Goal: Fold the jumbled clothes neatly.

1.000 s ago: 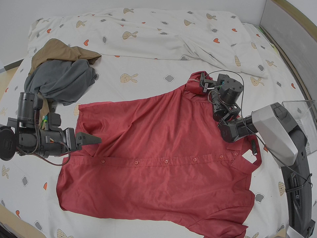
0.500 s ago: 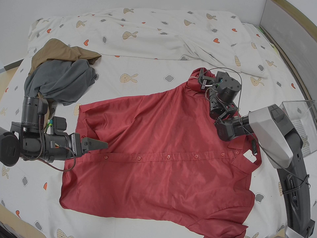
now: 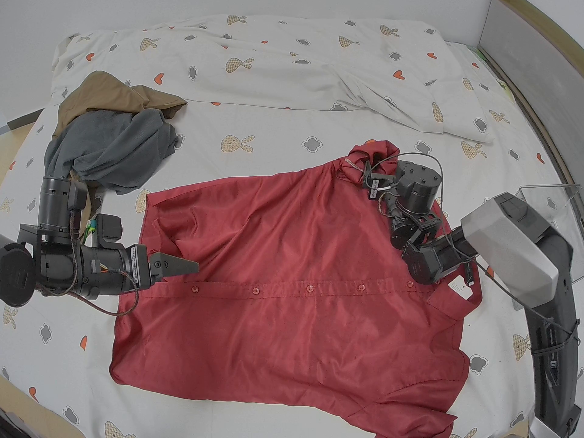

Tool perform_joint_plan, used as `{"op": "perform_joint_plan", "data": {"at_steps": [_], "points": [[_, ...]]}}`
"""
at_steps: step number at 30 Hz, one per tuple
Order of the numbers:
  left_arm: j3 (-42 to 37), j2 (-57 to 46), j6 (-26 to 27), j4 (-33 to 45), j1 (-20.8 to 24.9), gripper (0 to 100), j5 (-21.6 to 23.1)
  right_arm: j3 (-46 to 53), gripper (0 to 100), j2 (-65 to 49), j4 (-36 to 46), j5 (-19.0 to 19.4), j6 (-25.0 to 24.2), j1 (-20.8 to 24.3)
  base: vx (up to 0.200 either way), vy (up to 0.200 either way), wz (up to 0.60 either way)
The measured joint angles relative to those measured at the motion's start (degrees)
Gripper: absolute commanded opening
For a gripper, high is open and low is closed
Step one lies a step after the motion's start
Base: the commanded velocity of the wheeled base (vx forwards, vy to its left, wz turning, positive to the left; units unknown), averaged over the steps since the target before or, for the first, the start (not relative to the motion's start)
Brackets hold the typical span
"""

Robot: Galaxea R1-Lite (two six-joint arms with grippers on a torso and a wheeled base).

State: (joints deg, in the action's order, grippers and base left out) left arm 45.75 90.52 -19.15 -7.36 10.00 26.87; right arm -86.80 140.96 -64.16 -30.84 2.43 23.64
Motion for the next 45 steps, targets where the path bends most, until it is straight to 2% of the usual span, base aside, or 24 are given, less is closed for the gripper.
{"op": "perform_joint_plan", "data": {"at_steps": [8, 19, 22, 28, 35, 39, 45], "points": [[-0.1, -0.2, 0.0, 0.0, 0.1, 100, 0.0, 14.2, 100, -12.3, 0.1, 0.4, -7.7, -0.2, 0.0, 0.0, 0.0], [-0.5, -0.1, 0.0, -1.3, -0.1, 100, -0.2, 28.4, 100, -25.4, 1.2, 2.2, -17.5, -0.7, 0.0, 0.0, 0.0], [-0.5, 0.4, -0.1, -3.7, -0.7, 100, -1.2, 32.9, 100, -29.5, 2.5, 4.1, -20.3, -0.8, 0.0, 0.0, 0.0], [0.1, 2.8, -0.1, -9.7, -2.8, 100, -3.8, 41.8, 100, -40.9, 7.6, 10.6, -25.7, -0.9, 0.0, 0.0, 0.0], [4.5, 10.9, 0.0, -15.2, -5.7, 100, -5.1, 50.9, 100, -54.7, 14.6, 18.2, -29.1, -1.0, 0.0, 0.0, 0.0], [9.2, 15.8, 0.0, -16.6, -6.7, 100, -5.3, 53.1, 100, -59.6, 16.8, 20.2, -29.7, -0.9, 0.0, 0.0, 0.0], [14.8, 21.6, 0.0, -17.3, -7.2, 100, -5.5, 54.6, 100, -63.8, 17.8, 21.1, -30.0, -0.7, 0.0, 0.0, 0.0]]}}
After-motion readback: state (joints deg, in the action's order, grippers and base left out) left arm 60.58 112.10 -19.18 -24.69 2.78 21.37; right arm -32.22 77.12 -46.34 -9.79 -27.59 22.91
